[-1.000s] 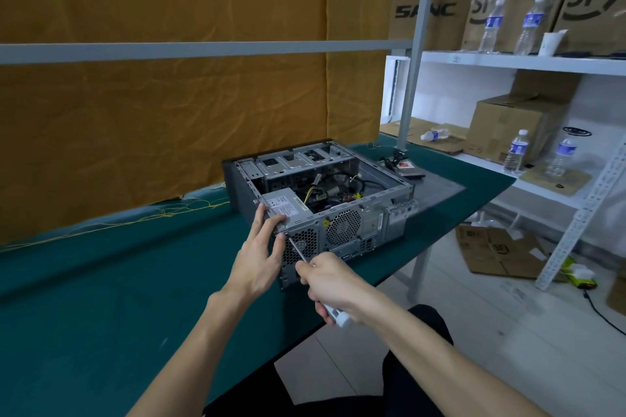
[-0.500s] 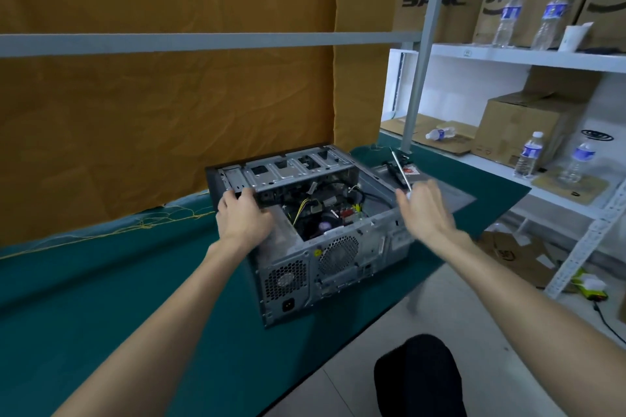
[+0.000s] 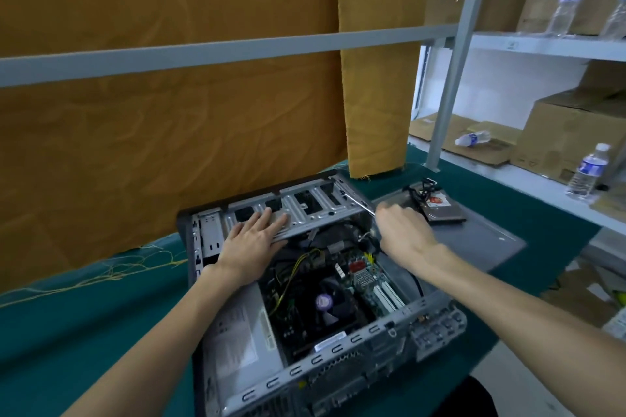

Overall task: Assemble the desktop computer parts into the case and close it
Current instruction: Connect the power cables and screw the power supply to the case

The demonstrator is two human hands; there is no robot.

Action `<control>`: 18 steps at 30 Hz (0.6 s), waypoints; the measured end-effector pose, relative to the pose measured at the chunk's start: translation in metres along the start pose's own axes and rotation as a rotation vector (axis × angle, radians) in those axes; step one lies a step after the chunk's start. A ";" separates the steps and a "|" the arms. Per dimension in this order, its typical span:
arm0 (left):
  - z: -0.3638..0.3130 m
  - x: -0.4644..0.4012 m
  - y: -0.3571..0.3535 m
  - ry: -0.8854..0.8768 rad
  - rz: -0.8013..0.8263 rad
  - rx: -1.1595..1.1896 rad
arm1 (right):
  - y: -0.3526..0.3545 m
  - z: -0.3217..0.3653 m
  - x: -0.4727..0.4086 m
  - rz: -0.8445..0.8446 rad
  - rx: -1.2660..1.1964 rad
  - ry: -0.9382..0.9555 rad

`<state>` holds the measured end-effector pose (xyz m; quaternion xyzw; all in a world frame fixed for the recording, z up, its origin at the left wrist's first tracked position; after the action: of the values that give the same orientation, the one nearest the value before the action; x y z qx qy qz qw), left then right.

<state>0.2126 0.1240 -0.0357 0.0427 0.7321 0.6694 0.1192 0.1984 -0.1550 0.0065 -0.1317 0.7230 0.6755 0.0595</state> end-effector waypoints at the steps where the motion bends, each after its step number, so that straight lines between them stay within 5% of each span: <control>1: 0.002 -0.002 -0.001 -0.002 -0.010 -0.017 | 0.000 -0.001 -0.004 -0.005 -0.014 0.024; 10: 0.006 -0.041 0.014 0.174 0.057 0.117 | -0.007 -0.007 -0.069 0.122 -0.309 0.029; 15: -0.067 -0.079 0.014 -0.013 -0.120 0.268 | -0.040 -0.077 -0.096 0.282 -1.083 -0.435; 18: -0.083 -0.104 0.003 -0.039 -0.134 0.297 | -0.082 -0.099 -0.102 0.258 -0.933 -0.460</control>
<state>0.2942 0.0208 -0.0141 0.0241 0.8216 0.5436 0.1700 0.3273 -0.2467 -0.0378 0.0973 0.3247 0.9383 0.0682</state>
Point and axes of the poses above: each hand's wrist, its own x-axis away from the middle knuckle, its own y-axis out of the back of the hand, z = x × y, the point moved 2 cm from there along -x, towards the middle knuckle, and after that the axes turned 6 degrees about -z, right-handed, at the moved point
